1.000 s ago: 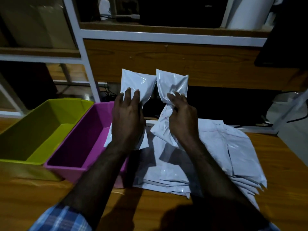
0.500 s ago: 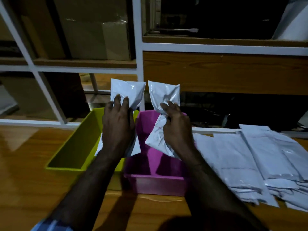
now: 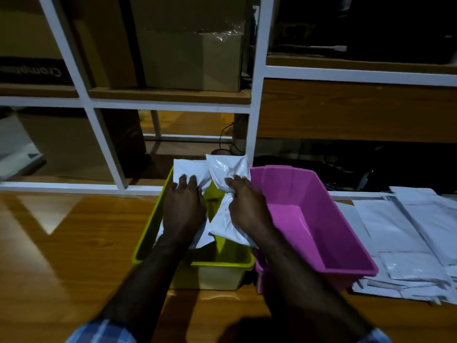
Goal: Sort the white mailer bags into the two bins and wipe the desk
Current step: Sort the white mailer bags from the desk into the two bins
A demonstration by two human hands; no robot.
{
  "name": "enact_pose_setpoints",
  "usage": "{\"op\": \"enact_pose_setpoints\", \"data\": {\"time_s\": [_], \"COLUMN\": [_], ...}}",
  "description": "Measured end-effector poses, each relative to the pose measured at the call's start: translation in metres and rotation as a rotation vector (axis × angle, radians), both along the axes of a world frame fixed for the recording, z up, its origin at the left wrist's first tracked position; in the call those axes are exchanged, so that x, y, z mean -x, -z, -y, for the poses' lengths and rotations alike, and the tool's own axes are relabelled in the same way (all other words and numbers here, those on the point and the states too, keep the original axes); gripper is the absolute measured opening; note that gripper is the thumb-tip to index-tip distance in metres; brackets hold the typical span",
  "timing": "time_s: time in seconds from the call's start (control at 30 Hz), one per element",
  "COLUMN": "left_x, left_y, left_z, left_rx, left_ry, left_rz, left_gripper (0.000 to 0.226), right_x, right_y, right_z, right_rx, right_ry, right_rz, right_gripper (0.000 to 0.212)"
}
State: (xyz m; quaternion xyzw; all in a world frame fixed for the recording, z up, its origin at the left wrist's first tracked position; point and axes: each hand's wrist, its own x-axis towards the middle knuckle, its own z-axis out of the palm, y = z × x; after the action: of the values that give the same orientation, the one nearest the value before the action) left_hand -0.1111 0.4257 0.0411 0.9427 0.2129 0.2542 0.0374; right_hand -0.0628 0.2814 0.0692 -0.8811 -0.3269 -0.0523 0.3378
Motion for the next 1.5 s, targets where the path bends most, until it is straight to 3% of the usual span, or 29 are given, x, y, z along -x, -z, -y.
{"op": "enact_pose_setpoints", "data": {"time_s": [0.3, 0.4, 0.53, 0.63, 0.73, 0.8, 0.97, 1.13, 1.27, 1.37, 1.43, 1.5], "left_x": [-0.02, -0.024, -0.027, -0.031, -0.036, -0.037, -0.035, -0.038, -0.031, -0.023, -0.015, -0.015], "left_y": [0.027, 0.04, 0.05, 0.062, 0.08, 0.081, 0.078, 0.086, 0.096, 0.121, 0.122, 0.135], "left_z": [-0.023, -0.027, -0.032, -0.035, -0.046, -0.05, -0.055, -0.058, -0.048, -0.062, -0.065, -0.066], "left_rx": [0.053, 0.063, 0.059, 0.05, 0.053, 0.021, -0.053, -0.033, -0.02, -0.116, -0.238, -0.155], "left_ry": [-0.009, -0.02, -0.008, 0.005, 0.057, 0.085, 0.154, 0.213, 0.195, 0.185, 0.24, 0.253], "left_rz": [-0.235, -0.339, -0.322, -0.357, -0.468, -0.558, -0.532, -0.742, -0.649, -0.627, -0.692, -0.766], "left_gripper": [0.026, 0.032, 0.035, 0.05, 0.066, 0.065, 0.054, 0.066, 0.051, 0.044, 0.057, 0.062], "right_x": [-0.007, -0.008, -0.009, -0.014, -0.019, -0.02, -0.022, -0.027, -0.029, -0.029, -0.024, -0.017], "right_y": [0.016, 0.029, 0.043, 0.049, 0.051, 0.052, 0.057, 0.078, 0.095, 0.107, 0.119, 0.128], "right_z": [-0.034, -0.041, -0.047, -0.05, -0.055, -0.057, -0.058, -0.07, -0.078, -0.072, -0.068, -0.067], "right_rx": [0.284, 0.327, 0.36, 0.433, 0.5, 0.512, 0.534, 0.612, 0.669, 0.705, 0.761, 0.759], "right_ry": [0.027, 0.029, 0.051, 0.053, 0.043, 0.038, 0.035, -0.02, -0.038, -0.052, -0.075, -0.081], "right_rz": [-0.075, -0.121, -0.134, -0.151, -0.165, -0.15, -0.129, -0.212, -0.26, -0.328, -0.34, -0.31], "right_gripper": [0.054, 0.052, 0.045, 0.042, 0.046, 0.046, 0.047, 0.051, 0.068, 0.07, 0.07, 0.07]}}
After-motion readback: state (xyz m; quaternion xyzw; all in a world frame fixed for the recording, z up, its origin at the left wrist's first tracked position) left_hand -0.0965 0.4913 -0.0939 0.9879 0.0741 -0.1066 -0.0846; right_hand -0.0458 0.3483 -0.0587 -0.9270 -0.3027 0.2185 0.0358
